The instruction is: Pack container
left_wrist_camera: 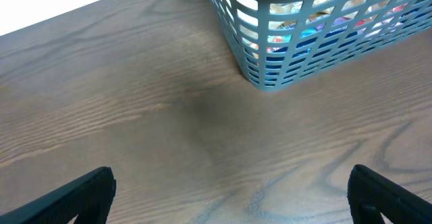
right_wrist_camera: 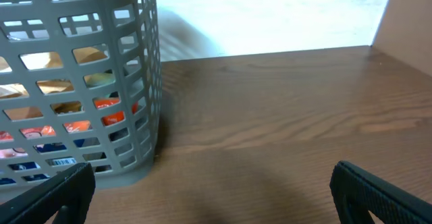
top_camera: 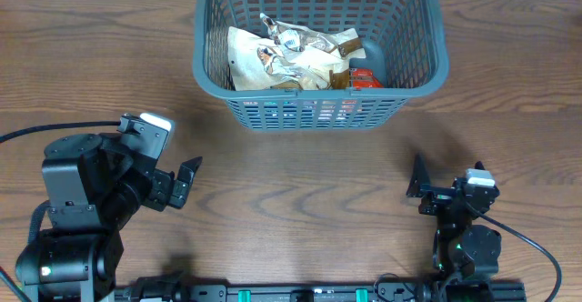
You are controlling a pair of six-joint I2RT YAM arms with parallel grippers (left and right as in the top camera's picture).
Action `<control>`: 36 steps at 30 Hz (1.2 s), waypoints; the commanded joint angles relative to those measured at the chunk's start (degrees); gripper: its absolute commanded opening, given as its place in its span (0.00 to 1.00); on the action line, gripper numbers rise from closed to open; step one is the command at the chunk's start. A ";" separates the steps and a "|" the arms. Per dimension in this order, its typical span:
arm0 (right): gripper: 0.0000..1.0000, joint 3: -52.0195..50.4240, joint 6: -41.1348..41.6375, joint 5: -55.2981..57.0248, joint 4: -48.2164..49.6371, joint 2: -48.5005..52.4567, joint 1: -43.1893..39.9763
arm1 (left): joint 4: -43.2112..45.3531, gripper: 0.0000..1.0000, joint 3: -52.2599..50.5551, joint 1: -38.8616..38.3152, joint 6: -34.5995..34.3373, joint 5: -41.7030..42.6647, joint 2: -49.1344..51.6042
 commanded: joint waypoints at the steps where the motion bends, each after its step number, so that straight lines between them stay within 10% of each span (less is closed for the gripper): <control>1: 0.99 -0.44 1.14 0.15 0.02 -0.37 0.50 | -0.20 0.99 -0.28 -0.28 1.01 0.33 -0.04; 36: 0.99 -0.44 1.14 -1.81 0.02 -0.35 0.50 | -0.17 0.99 -0.28 -0.28 1.01 0.33 -0.20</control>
